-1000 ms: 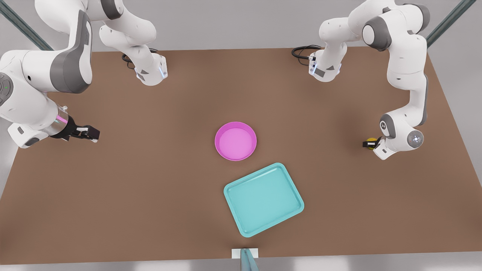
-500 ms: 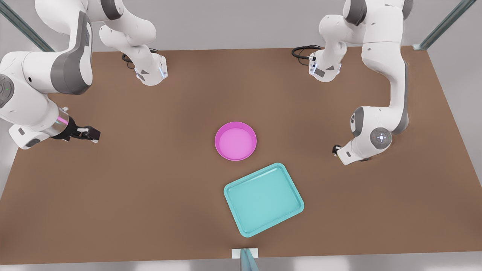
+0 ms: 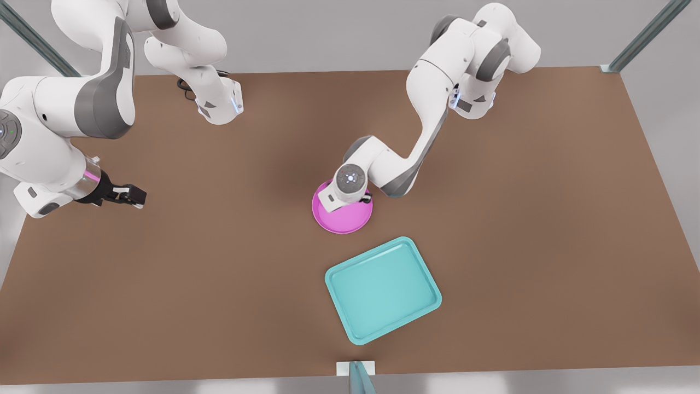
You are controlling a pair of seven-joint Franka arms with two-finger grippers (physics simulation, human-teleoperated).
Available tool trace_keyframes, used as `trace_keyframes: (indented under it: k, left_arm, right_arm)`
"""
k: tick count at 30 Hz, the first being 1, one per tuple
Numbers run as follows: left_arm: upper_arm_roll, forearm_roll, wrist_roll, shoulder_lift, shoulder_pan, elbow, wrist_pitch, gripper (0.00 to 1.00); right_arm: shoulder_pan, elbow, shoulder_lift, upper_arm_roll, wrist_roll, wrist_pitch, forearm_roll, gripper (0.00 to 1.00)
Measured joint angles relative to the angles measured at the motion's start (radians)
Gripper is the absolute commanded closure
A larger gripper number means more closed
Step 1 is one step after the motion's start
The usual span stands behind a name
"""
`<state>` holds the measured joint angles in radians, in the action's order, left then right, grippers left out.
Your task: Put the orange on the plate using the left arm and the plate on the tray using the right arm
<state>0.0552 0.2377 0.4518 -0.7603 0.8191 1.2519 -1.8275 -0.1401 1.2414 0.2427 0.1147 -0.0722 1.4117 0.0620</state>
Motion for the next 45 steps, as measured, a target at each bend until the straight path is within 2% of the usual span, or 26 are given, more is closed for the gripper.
trace_keyframes:
  k: [4,6,7,10,11,12,13,14,15,16,18,19,22,25,32,45]
  left_arm:
    - [0.002,-0.004,0.115,-0.009,0.000,0.008,-0.015,0.00]
    - [0.081,-0.002,0.145,0.052,-0.008,0.006,0.045,0.00]
    - [0.173,0.000,0.142,0.107,-0.020,0.002,0.109,0.00]
    - [0.638,0.000,0.052,0.251,-0.039,-0.006,0.308,0.00]
    - [0.754,-0.001,0.012,0.276,-0.045,-0.024,0.356,0.00]
    - [0.802,-0.001,-0.025,0.305,-0.076,-0.047,0.397,0.00]
    - [0.669,-0.016,-0.055,0.366,-0.211,-0.066,0.432,0.00]
    - [0.372,-0.074,-0.074,0.443,-0.434,-0.063,0.460,0.00]
    - [0.125,-0.134,-0.091,0.544,-0.616,0.001,0.473,0.00]
    - [-0.003,-0.180,-0.109,0.631,-0.723,0.068,0.478,0.00]
    - [-0.100,-0.243,-0.144,0.662,-0.803,0.077,0.506,0.00]
    - [-0.111,-0.263,-0.160,0.656,-0.808,0.066,0.522,0.00]
    - [-0.115,-0.275,-0.204,0.564,-0.815,-0.103,0.593,0.00]
    - [-0.091,-0.263,-0.241,0.557,-0.820,-0.136,0.657,0.00]
    - [-0.057,-0.209,-0.308,0.554,-0.823,-0.140,0.719,0.00]
    - [-0.057,-0.206,-0.381,0.554,-0.822,-0.137,0.741,0.00]
  right_arm:
    - [-0.001,0.000,0.001,0.000,0.000,0.002,0.000,0.00]
    - [0.000,0.000,0.000,0.000,0.000,0.002,0.000,0.00]
    - [0.000,0.000,0.000,0.000,0.000,0.002,0.000,0.00]
    - [-0.001,0.020,-0.003,0.000,-0.001,0.000,-0.005,0.00]
    - [-0.001,0.045,-0.003,0.000,-0.001,-0.002,-0.010,0.00]
    - [-0.006,0.084,-0.004,-0.001,-0.002,-0.003,-0.017,0.00]
    - [-0.021,0.133,-0.003,-0.001,-0.002,-0.001,-0.023,0.00]
    - [-0.050,0.195,-0.003,0.000,-0.002,0.009,-0.037,0.00]
    - [-0.084,0.273,-0.003,-0.001,-0.002,0.034,-0.067,0.00]
    - [-0.119,0.349,-0.003,-0.001,-0.003,0.072,-0.099,0.00]
    - [-0.185,0.496,-0.005,-0.002,-0.006,0.179,-0.181,0.00]
    - [-0.213,0.561,-0.005,-0.002,-0.009,0.243,-0.218,0.00]
    - [-0.265,0.761,-0.004,-0.002,-0.018,0.478,-0.320,0.00]
    - [-0.313,0.816,0.061,-0.001,-0.026,0.639,-0.438,0.00]
    - [-0.367,0.743,0.195,-0.064,-0.040,0.808,-0.622,0.00]
    - [-0.413,0.612,0.367,-0.133,-0.050,0.859,-0.664,0.00]
